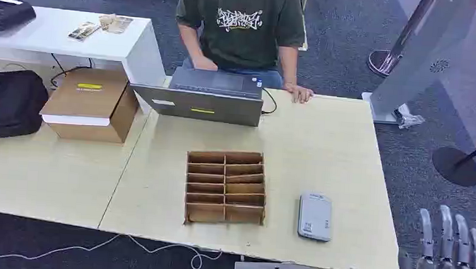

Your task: Pass the card to the sensor for recognition and then transmit it.

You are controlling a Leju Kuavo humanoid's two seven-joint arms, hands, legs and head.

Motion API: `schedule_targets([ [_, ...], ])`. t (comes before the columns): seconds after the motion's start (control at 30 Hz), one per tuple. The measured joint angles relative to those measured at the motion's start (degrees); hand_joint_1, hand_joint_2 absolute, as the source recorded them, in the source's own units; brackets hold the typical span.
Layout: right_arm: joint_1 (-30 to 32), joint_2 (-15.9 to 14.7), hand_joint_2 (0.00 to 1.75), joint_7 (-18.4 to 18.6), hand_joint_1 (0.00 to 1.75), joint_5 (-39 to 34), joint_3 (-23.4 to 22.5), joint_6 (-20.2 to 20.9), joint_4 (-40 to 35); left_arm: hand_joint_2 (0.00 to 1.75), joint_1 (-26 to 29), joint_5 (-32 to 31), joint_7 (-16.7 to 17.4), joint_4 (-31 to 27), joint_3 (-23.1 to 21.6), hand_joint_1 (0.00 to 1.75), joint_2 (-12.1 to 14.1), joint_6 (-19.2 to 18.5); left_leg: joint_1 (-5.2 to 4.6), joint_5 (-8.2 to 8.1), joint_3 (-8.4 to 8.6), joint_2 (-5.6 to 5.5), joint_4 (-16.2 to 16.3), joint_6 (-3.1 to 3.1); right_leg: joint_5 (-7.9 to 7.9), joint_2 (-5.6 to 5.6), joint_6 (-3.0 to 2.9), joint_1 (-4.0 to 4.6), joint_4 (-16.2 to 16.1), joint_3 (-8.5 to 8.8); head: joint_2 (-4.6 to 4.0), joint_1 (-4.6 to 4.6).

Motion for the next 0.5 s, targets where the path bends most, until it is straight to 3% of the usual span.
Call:
schedule_targets([
  [0.13,-1.14,0.09,1.75,1.18,0.00,0.02,0.61,-4.44,0.09,0.00,-0.11,0.00,0.02,0.00,0.00,0.00,0.04,0.35,0.00,0.00,0.00,0.01,0.00,0.00,0.00,0.00,0.00,0.00,0.01,0.01,0.00,0.02],
  [0.5,-4.40,0.11,1.75,10.01,0.00,0.02,4.35,-4.51,-3.96,0.00,-0.39,-0.26,0.63,0.00,0.00,0.00,0.15,0.28,0.00,0.00,0.06,0.04,0.00,0.00,0.00,0.04,0.00,0.00,0.01,0.02,0.00,0.00],
])
